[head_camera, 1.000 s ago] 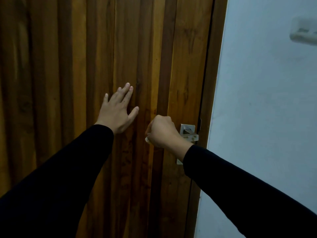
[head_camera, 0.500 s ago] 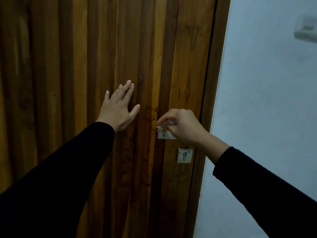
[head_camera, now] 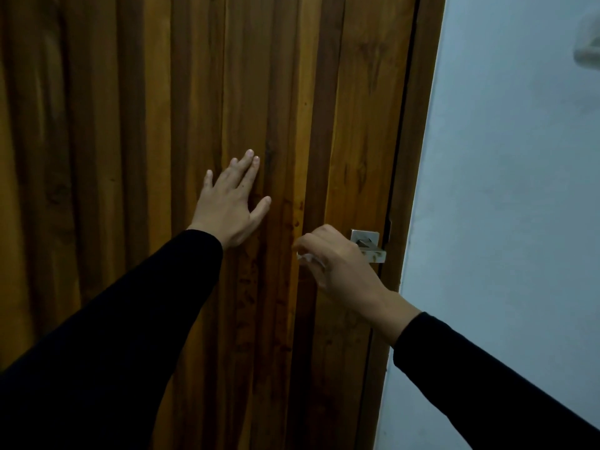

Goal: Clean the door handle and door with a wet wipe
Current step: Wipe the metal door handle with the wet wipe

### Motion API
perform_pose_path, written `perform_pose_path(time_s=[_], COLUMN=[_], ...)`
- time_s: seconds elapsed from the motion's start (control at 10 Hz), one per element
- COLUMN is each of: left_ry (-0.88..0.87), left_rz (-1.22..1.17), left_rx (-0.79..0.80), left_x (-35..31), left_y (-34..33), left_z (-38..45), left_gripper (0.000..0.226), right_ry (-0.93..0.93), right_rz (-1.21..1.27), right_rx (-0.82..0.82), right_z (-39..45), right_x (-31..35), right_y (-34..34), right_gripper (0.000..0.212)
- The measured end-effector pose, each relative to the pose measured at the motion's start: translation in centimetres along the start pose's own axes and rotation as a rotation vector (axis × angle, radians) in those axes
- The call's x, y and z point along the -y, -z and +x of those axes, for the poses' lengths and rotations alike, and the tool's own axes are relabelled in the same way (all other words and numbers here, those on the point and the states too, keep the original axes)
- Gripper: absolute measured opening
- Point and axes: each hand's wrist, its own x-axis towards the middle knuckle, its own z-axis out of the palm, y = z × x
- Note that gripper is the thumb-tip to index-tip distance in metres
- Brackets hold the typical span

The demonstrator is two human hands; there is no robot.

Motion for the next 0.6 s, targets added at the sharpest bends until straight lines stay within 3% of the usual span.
perform_pose_path(time_s=[0.5, 0.6], left_ry=[-0.01, -0.007], left_rz=[-0.002, -0.004], left_rx=[-0.003, 0.007], left_x=[0.2, 0.2], left_y=[-0.1, 0.0], left_z=[0.1, 0.1], left_gripper=[0.069, 0.069], right_ry=[0.043, 0.011], right_rz=[-0.057, -0.097], right_rx=[-0.033, -0.044], right_z=[-1.5, -2.2], right_x=[-1.4, -2.4], right_y=[1.3, 1.4], right_gripper=[0.019, 0.008])
